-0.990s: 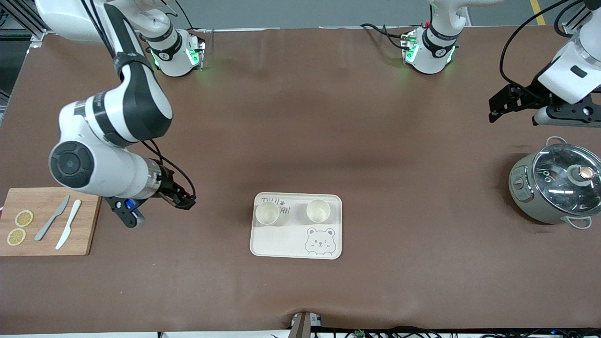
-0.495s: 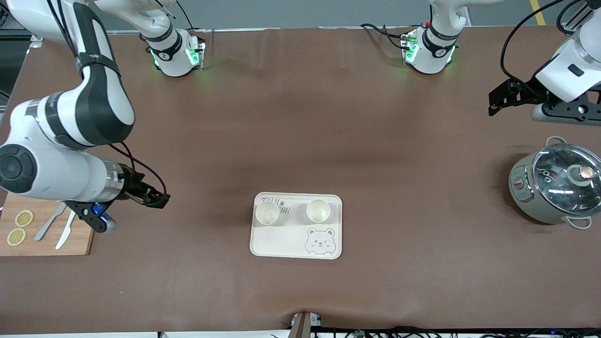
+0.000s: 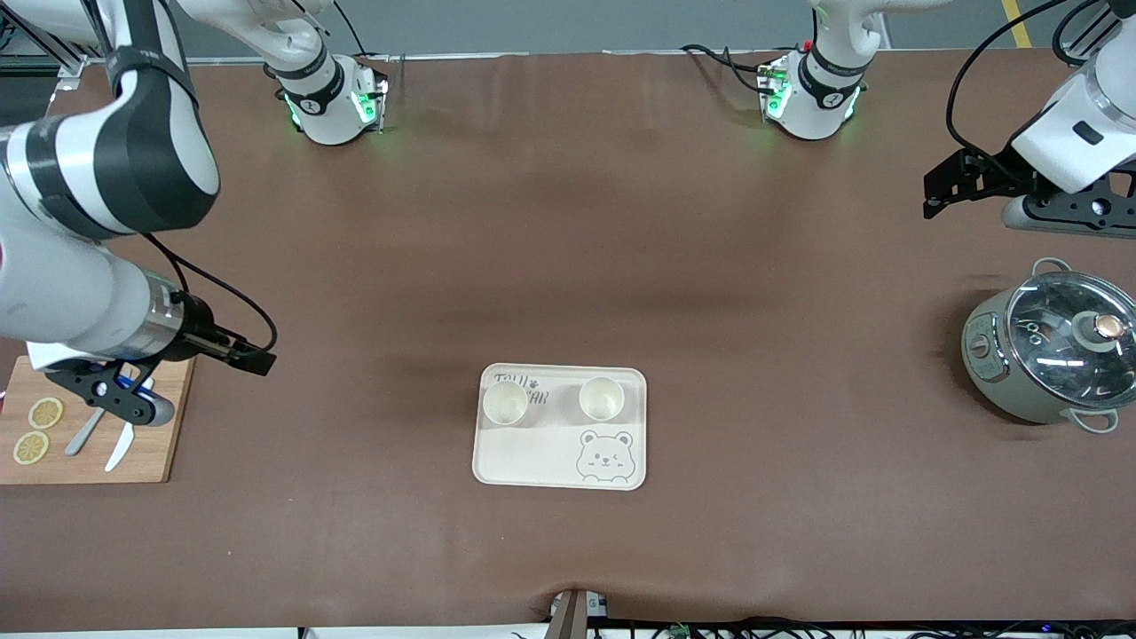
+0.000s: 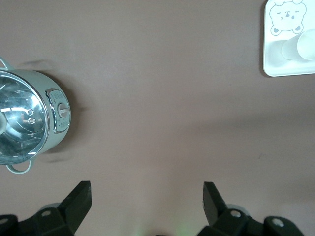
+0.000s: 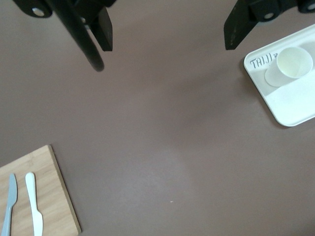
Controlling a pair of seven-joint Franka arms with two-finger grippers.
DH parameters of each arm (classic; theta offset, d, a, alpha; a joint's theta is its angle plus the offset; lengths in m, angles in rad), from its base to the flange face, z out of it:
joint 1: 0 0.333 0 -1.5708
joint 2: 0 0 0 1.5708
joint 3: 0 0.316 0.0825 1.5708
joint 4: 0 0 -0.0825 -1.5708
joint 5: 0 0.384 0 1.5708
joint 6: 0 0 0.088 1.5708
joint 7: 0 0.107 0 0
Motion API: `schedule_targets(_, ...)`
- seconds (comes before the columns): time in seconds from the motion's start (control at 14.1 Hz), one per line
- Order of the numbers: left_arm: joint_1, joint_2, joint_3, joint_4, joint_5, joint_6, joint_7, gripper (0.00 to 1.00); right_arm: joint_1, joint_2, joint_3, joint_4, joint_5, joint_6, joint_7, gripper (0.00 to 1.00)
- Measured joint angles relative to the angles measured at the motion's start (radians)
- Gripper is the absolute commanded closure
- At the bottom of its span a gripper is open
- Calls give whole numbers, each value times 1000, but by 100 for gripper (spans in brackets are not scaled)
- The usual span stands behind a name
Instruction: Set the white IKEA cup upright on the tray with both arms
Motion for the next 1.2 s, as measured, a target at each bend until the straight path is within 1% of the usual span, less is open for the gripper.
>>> schedule_targets(0.21, 0, 0, 0, 0, 0, -1, 0, 0, -32, -43, 5, -13, -3, -29, -137, 0)
schedule_targets(0.49, 0, 1, 0, 0, 0, -2, 0, 0, -76, -136, 6, -138, -3, -3, -284, 0)
schedule_targets(0.71, 0, 1, 0, 1, 0, -3, 0, 0, -92, -213, 5, -216, -4, 12, -357, 0)
schedule_targets(0.99, 0, 2, 0, 1, 0, -3, 0, 0, -100, -286, 4, -276, -4, 12, -388, 0)
schedule_targets(1.2, 0, 2, 0, 1, 0, -4, 0, 0, -101, -333, -14, -323, -4, 11, -442, 0)
